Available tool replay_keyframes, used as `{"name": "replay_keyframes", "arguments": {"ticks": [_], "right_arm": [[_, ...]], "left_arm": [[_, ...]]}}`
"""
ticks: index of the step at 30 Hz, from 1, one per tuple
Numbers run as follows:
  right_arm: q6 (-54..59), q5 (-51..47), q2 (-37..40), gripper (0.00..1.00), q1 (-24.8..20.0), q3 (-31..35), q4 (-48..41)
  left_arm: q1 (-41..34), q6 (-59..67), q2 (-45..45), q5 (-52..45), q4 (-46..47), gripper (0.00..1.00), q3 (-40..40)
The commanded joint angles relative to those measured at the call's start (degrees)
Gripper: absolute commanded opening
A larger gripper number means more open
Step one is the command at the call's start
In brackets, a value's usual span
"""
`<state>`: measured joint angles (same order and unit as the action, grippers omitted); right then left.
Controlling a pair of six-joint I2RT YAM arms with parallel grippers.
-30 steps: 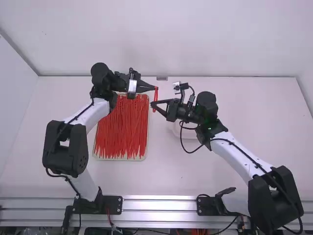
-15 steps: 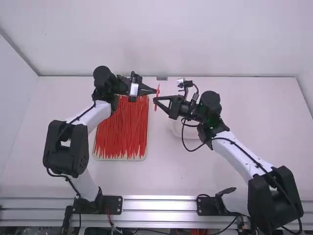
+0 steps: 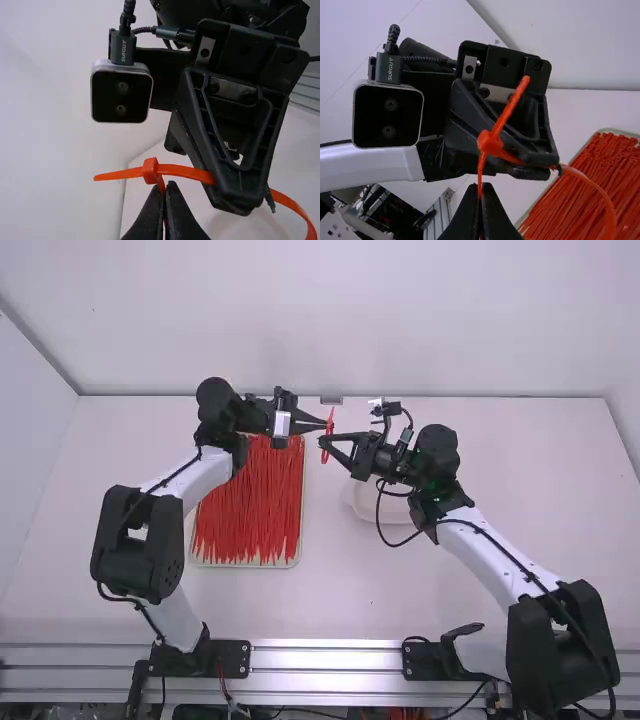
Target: Fasten the cable tie
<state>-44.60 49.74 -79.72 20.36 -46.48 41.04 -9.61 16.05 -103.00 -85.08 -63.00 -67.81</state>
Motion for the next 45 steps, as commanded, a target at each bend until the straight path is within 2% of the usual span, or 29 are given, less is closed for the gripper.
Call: {"name": "replay_keyframes", "arguments": {"ticks": [1,9,18,21,23,31,40,45], "right_arm": [[-0.2,-3.1,-0.4,0.00,-1.8,-0.4,1.0],[-0.2,-3.2,-0.4,0.00,-2.3,-0.4,2.9],[-0.1,-2.6,-0.4,0.02,-4.1,-0.4,3.0],[1.6,-2.2,-0.4,0.31,-4.3,-0.4,1.0],[2.3,-2.0,-0.4,0.42,-4.2,-0.4,-0.2],[2.4,0.3,-0.4,0.68,-4.3,-0.4,-1.0],[2.3,2.9,-0.4,0.72,-5.3,-0.4,-0.7],[0.9,5.9,-0.4,0.64,-5.4,-0.4,2.8]], "left_arm": [[-1.5,0.0,0.3,-4.7,-1.6,0.02,2.3],[-1.6,-0.5,0.3,-4.7,-4.9,0.02,4.9],[-1.6,-8.1,0.3,-4.6,-9.4,0.02,4.9],[-0.8,-14.6,0.3,-4.0,-12.5,0.02,4.6],[-0.6,-17.0,0.3,-4.1,-14.0,0.02,4.6],[-0.6,-21.9,0.3,-4.6,-14.4,0.01,4.6],[-1.8,-25.7,0.3,-4.6,-15.5,0.02,4.9],[-3.4,-25.7,0.3,-4.6,-15.5,0.01,5.3]]}}
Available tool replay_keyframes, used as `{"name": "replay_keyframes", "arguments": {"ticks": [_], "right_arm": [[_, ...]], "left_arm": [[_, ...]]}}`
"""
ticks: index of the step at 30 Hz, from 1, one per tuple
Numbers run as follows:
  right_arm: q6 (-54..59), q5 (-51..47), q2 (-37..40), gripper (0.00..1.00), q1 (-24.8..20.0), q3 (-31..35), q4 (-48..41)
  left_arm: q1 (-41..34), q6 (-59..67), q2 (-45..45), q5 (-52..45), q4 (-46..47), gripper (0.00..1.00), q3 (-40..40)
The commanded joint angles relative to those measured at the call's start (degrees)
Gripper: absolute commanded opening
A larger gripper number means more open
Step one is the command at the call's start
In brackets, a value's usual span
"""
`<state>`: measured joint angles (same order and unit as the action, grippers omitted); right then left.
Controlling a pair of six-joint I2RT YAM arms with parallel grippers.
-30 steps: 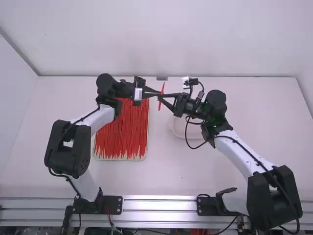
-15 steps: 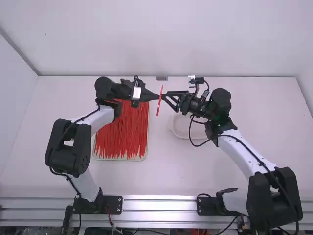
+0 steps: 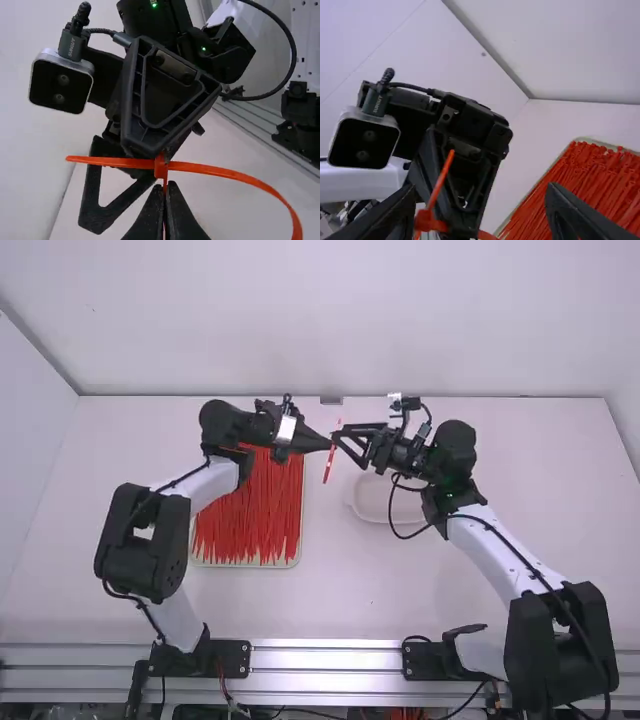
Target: Fasten the cable tie
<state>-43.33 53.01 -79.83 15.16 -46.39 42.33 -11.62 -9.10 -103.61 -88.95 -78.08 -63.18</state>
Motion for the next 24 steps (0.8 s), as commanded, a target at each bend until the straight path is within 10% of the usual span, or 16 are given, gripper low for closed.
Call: {"name": "replay_keyframes", "arguments": {"ticks": [1,11,24], "right_arm": [[-0.4,2.7,-0.3,0.64,-0.2,-0.5,1.6],[-3.4,3.4,-0.3,0.22,-0.2,-0.5,2.9],[-3.5,6.2,-0.3,0.50,-1.1,-0.5,3.0]], "left_arm": [[-1.6,-0.5,0.9,-0.8,-0.4,0.02,0.7],[-2.3,-0.5,0.9,-0.8,-0.2,0.02,0.9],[-2.0,-0.5,0.9,-0.8,-1.3,0.02,2.6]]}}
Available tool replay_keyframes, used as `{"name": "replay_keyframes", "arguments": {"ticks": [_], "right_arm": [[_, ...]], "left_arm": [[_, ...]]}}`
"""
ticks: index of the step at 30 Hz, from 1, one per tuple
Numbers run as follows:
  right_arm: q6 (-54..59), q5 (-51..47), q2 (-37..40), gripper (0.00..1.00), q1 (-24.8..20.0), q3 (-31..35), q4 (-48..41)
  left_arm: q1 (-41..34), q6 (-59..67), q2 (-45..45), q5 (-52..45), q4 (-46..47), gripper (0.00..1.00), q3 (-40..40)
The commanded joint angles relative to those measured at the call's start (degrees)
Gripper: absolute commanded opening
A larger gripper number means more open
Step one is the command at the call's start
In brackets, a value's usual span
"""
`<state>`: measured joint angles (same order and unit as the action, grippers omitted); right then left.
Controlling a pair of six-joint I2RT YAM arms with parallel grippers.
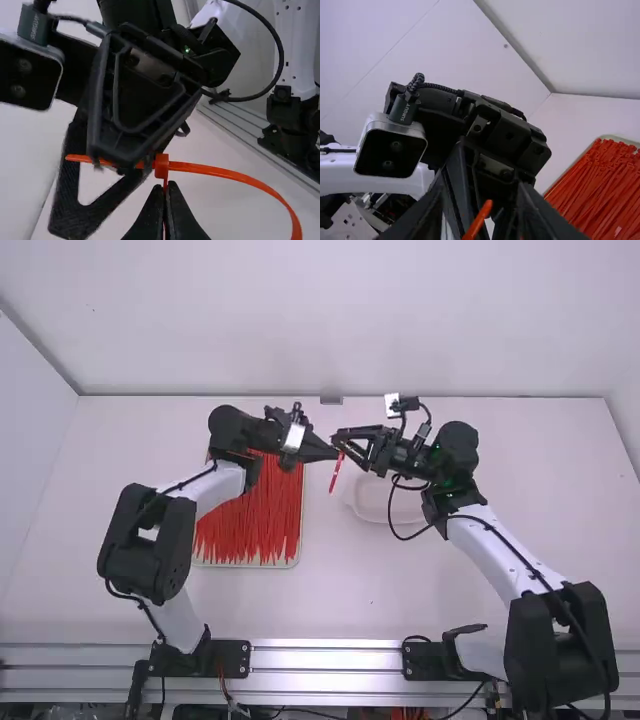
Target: Fasten the cable tie
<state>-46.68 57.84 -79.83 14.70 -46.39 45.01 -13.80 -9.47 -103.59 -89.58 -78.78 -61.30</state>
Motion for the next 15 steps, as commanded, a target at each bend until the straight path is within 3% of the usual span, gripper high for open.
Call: {"name": "replay_keyframes", "arguments": {"ticks": [1,8,15], "right_arm": [[-1.4,2.3,-0.3,0.58,-1.4,-0.5,0.3],[-10.9,13.1,-0.3,0.73,-5.0,-0.5,5.3],[-11.3,13.9,-0.3,0.73,-4.9,-0.5,4.0]], "left_arm": [[0.4,-0.2,0.9,-0.1,-0.9,0.02,1.0],[1.2,-0.2,0.9,-0.1,-2.8,0.02,1.7],[0.7,-0.2,0.9,-0.1,-3.2,0.02,1.7]]}}
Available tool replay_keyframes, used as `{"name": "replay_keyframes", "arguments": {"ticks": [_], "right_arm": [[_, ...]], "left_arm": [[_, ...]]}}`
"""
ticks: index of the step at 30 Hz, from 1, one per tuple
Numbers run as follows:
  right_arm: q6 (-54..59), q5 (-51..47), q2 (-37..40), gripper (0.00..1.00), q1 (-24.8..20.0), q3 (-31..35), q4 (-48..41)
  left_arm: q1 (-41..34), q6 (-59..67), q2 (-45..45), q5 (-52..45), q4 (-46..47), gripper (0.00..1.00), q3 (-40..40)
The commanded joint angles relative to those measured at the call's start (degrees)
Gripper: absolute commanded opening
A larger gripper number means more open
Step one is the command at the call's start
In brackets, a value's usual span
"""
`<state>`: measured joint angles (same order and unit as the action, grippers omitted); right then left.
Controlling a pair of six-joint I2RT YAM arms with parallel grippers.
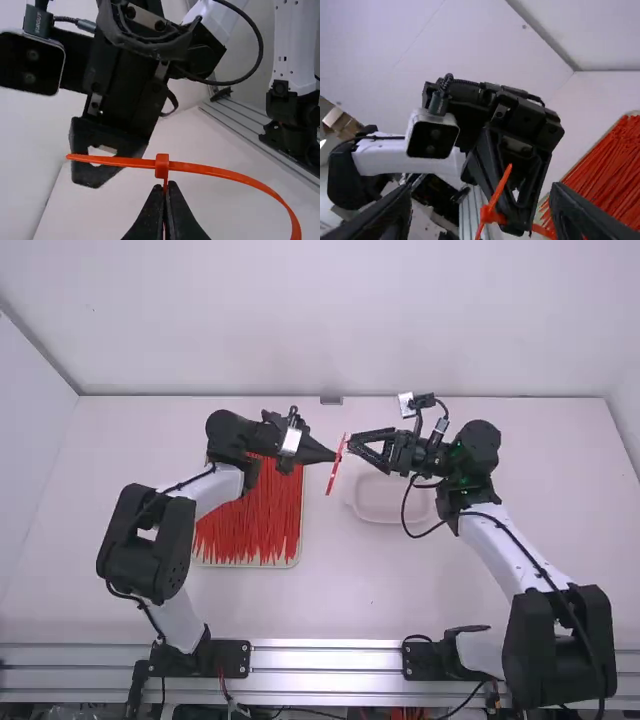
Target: Fasten the cable tie
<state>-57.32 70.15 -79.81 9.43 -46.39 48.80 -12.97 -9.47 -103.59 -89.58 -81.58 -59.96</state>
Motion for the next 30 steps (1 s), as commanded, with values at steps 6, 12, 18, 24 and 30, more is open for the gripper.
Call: {"name": "replay_keyframes", "arguments": {"ticks": [6,12,18,24,30], "right_arm": [[0.9,-0.2,-0.3,0.74,0.1,-0.5,0.2],[2.6,-1.0,-0.3,0.75,-0.1,-0.5,0.1],[3.2,-1.2,-0.3,0.75,-0.1,-0.5,0.1],[3.1,-2.3,-0.3,0.73,0.8,-0.5,0.0],[3.2,-4.7,-0.3,0.67,2.4,-0.5,0.1]], "left_arm": [[-0.3,-0.4,0.9,-0.1,-0.4,0.02,0.4],[-0.3,-0.2,0.9,-0.1,-0.4,0.02,0.4],[0.0,-0.2,0.9,-0.1,-0.4,0.02,0.4],[-0.5,-0.2,0.9,-0.1,-0.3,0.02,0.4],[-0.5,-0.2,0.9,-0.1,-0.3,0.02,0.4]]}}
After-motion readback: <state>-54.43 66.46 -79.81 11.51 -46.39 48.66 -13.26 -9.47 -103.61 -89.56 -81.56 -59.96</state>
